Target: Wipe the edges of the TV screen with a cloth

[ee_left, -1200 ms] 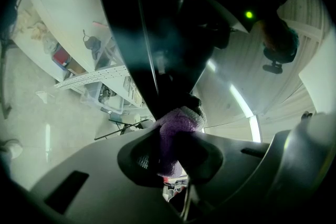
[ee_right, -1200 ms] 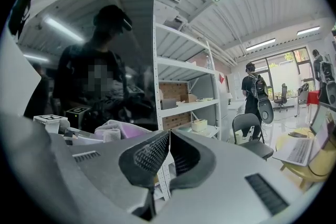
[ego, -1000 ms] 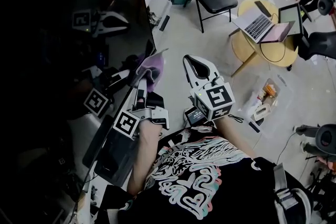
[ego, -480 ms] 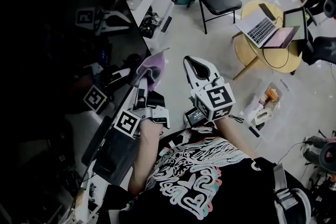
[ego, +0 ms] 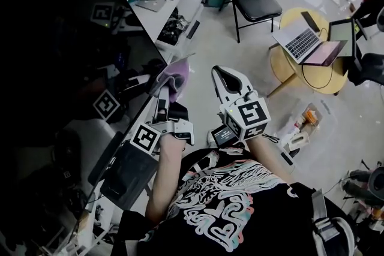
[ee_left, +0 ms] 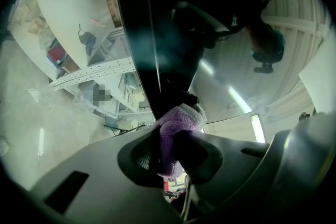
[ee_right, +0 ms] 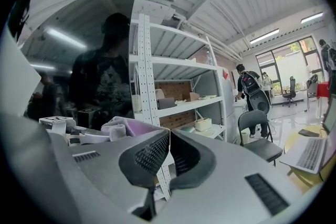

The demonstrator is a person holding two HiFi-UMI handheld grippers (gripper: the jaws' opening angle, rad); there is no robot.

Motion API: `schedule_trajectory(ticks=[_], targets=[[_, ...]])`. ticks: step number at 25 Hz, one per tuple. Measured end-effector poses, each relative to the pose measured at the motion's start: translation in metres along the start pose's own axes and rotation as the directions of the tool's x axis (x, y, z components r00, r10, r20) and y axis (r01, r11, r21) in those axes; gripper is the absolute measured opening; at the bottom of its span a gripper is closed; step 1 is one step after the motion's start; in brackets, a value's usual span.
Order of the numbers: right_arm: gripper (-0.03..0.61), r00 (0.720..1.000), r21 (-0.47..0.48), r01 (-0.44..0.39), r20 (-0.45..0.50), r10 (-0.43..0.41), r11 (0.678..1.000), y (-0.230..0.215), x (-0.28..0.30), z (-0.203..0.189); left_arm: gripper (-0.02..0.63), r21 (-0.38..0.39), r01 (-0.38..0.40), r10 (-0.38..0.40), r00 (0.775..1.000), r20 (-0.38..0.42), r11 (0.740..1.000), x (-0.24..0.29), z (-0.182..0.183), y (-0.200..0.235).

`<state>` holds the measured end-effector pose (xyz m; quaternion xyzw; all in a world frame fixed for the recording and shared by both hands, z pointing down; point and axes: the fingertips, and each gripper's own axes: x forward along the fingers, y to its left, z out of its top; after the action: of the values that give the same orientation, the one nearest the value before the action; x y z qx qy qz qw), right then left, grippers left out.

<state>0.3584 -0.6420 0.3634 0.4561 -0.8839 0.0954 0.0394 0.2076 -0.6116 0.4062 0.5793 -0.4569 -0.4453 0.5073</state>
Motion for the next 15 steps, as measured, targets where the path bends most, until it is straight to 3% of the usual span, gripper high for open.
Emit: schedule_trajectory(ticks=[8,12,15], targets=[[0.031,0.999,0.015,-0.033,-0.004,0.033,0.999,-0.002,-0.001,0.007,0.055,0.023,0.001,-0.001,1.0,-0.008,1.0,0.016,-0.008,-0.008],[0.031,0.998,0.011,-0.057,0.006,0.057,0.998,-0.01,-0.003,0.023,0.055,0.08,0.019,-0.014,0.998,-0.06,0.997,0.039,-0.029,-0.018],[0.031,0.997,-0.014,-0.072,-0.002,0.072,0.997,0.0,-0.004,0.025,0.055,0.146,0.042,-0.021,0.99,-0.142,0.988,0.041,-0.039,-0.021]])
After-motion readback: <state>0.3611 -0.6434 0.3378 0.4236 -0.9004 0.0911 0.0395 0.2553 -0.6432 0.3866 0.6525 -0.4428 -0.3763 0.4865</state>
